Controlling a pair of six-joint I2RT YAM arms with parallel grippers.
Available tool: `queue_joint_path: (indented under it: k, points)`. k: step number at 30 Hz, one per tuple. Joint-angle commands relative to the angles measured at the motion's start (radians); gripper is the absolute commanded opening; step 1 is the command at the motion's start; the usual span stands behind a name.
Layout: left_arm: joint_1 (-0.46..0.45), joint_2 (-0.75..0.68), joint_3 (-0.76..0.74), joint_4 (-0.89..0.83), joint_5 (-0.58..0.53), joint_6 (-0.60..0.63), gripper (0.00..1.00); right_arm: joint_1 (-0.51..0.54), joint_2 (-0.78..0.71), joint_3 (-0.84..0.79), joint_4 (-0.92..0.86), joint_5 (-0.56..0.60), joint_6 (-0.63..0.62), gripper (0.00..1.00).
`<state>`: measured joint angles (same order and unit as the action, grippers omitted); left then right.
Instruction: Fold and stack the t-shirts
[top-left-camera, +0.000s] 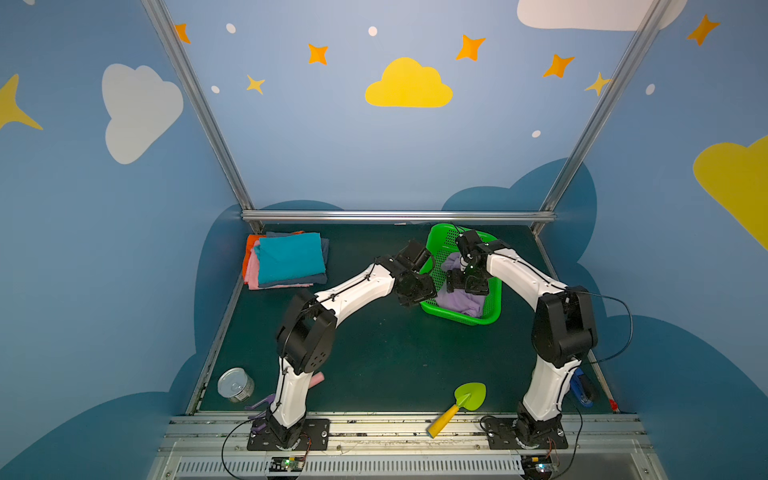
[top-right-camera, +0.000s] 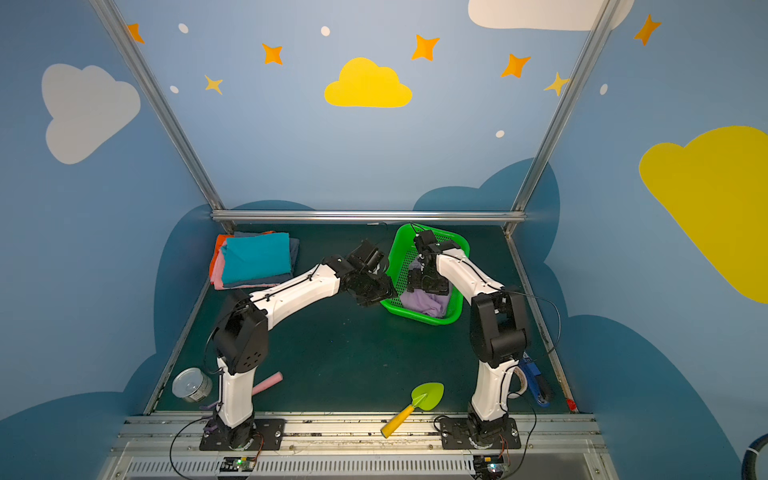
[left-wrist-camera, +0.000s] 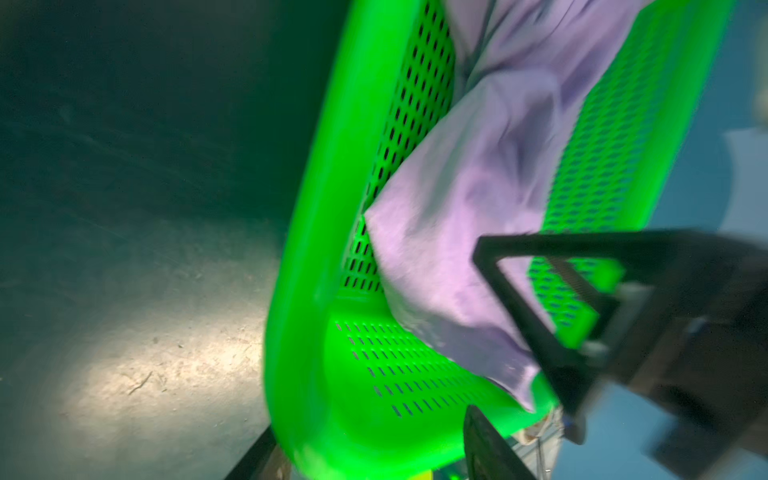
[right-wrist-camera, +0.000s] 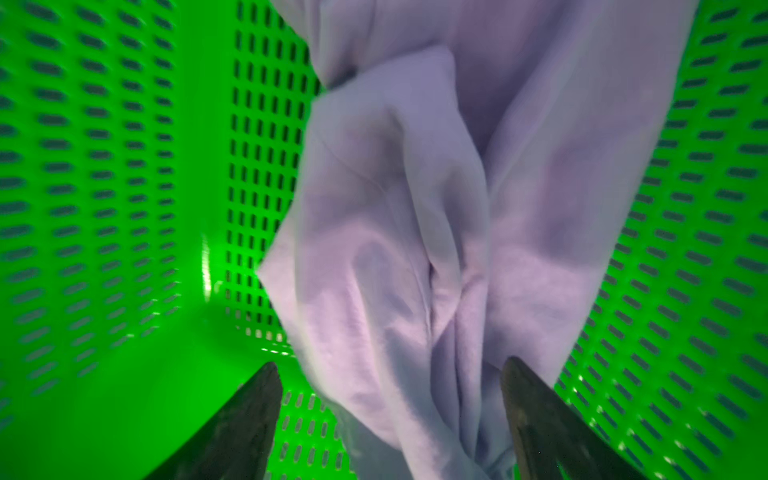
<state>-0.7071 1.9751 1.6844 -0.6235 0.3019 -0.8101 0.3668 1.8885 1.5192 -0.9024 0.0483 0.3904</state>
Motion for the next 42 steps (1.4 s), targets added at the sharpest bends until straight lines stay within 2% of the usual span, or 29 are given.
queue_joint_path:
  k: [1, 6, 11, 13, 15, 16, 17, 18, 19, 23, 27, 29, 32, 36, 38, 39, 41, 42]
  points:
    - [0.049, -0.117, 0.016, 0.002, -0.015, 0.023, 0.67, -0.033, -0.001, -0.015, -0.004, -0.024, 0.039, 0.84]
    - [0.135, -0.221, -0.102, 0.029, -0.045, 0.009, 0.7, -0.055, 0.059, -0.002, 0.044, -0.071, 0.056, 0.82]
    - [0.179, -0.288, -0.197, 0.032, -0.082, 0.002, 0.72, -0.057, 0.13, 0.038, 0.071, -0.076, 0.051, 0.76]
    - [0.189, -0.308, -0.22, 0.025, -0.085, 0.0, 0.72, -0.058, 0.152, 0.059, 0.067, -0.102, 0.048, 0.71]
    - [0.198, -0.326, -0.24, 0.021, -0.125, -0.003, 0.72, -0.059, 0.165, 0.085, 0.063, -0.151, 0.039, 0.54]
    - [0.204, -0.333, -0.245, 0.021, -0.13, -0.003, 0.72, -0.058, 0.158, 0.094, 0.07, -0.185, 0.031, 0.31]
    - [0.209, -0.341, -0.248, 0.017, -0.135, -0.003, 0.73, -0.057, 0.145, 0.104, 0.078, -0.205, 0.027, 0.13]
    - [0.216, -0.347, -0.247, 0.013, -0.141, 0.0, 0.73, -0.051, 0.12, 0.118, 0.084, -0.212, 0.021, 0.01]
    - [0.223, -0.354, -0.244, 0.008, -0.144, 0.003, 0.73, -0.045, 0.088, 0.135, 0.085, -0.203, 0.015, 0.0]
    - [0.264, -0.402, -0.235, -0.007, -0.168, 0.02, 0.79, 0.013, -0.033, 0.279, 0.047, -0.169, -0.031, 0.0]
    - [0.304, -0.48, -0.258, 0.001, -0.231, 0.017, 0.84, 0.157, -0.138, 0.385, 0.11, -0.113, -0.191, 0.0]
    - [0.326, -0.524, -0.286, 0.015, -0.271, 0.02, 0.86, 0.242, -0.196, 0.333, 0.253, -0.105, -0.252, 0.0]
    - [0.353, -0.585, -0.33, 0.032, -0.306, 0.023, 0.88, 0.345, -0.264, 0.207, 0.458, -0.107, -0.264, 0.0]
    - [0.385, -0.652, -0.382, 0.031, -0.34, 0.02, 0.91, 0.439, -0.234, 0.207, 0.453, -0.103, -0.278, 0.0]
    - [0.398, -0.677, -0.404, 0.025, -0.363, 0.023, 0.92, 0.458, -0.202, 0.205, 0.428, -0.144, -0.264, 0.0]
    - [0.402, -0.685, -0.41, 0.02, -0.375, 0.022, 0.93, 0.461, -0.189, 0.199, 0.418, -0.171, -0.257, 0.05]
    - [0.411, -0.697, -0.424, 0.017, -0.391, 0.02, 0.94, 0.463, -0.162, 0.192, 0.38, -0.203, -0.239, 0.33]
    - [0.411, -0.699, -0.431, 0.02, -0.394, 0.019, 0.94, 0.461, -0.155, 0.185, 0.362, -0.205, -0.235, 0.43]
